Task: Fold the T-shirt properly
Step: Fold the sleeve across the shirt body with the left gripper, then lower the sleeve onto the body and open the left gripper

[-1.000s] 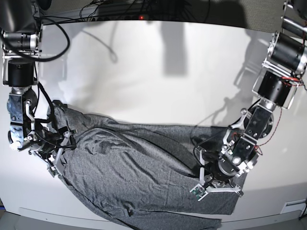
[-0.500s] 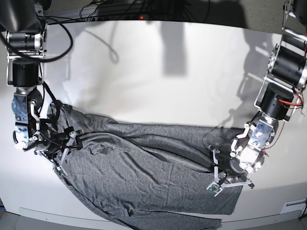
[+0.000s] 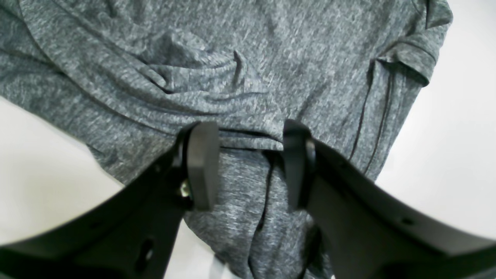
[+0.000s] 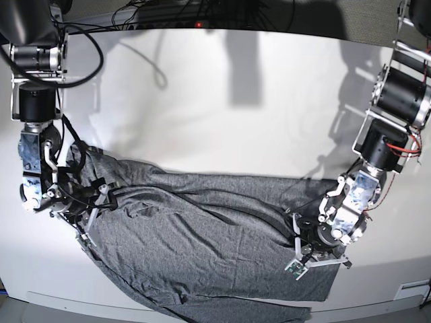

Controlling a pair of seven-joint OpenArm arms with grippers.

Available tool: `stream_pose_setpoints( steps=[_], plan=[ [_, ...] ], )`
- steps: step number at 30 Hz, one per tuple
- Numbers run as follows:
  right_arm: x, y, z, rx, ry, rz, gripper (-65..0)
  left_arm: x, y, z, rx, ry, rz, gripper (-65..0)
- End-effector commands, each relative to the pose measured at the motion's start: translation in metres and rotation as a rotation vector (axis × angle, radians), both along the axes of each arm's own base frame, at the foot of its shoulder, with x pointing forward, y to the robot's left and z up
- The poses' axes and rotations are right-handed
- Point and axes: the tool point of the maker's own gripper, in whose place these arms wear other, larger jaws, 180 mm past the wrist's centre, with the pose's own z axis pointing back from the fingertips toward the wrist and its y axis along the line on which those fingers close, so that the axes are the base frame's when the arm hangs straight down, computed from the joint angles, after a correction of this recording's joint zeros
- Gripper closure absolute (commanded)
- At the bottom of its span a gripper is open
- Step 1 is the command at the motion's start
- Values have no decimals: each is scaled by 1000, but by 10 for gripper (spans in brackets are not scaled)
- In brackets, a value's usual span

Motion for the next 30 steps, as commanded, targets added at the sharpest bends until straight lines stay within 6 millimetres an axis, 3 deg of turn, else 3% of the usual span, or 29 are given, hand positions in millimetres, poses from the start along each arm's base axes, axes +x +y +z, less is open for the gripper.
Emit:
stream_pose_setpoints(
  steps=[1, 17, 21, 26, 30],
  plan=[
    [15, -3, 23, 4, -67, 0, -258, 19, 5, 30, 12, -88, 16, 0],
    [15, -3, 23, 5, -67, 0, -258, 27, 2, 45, 29, -188, -15, 0],
    [15, -3, 23, 5, -67, 0, -258, 31, 6, 52, 74, -241, -14, -163],
    [15, -3, 23, 6, -68, 0, -258, 34, 14, 56, 112, -270, 16, -166],
    [20, -3, 28, 87, -89, -86, -258, 25, 22, 38, 36, -146, 121, -165]
  ],
)
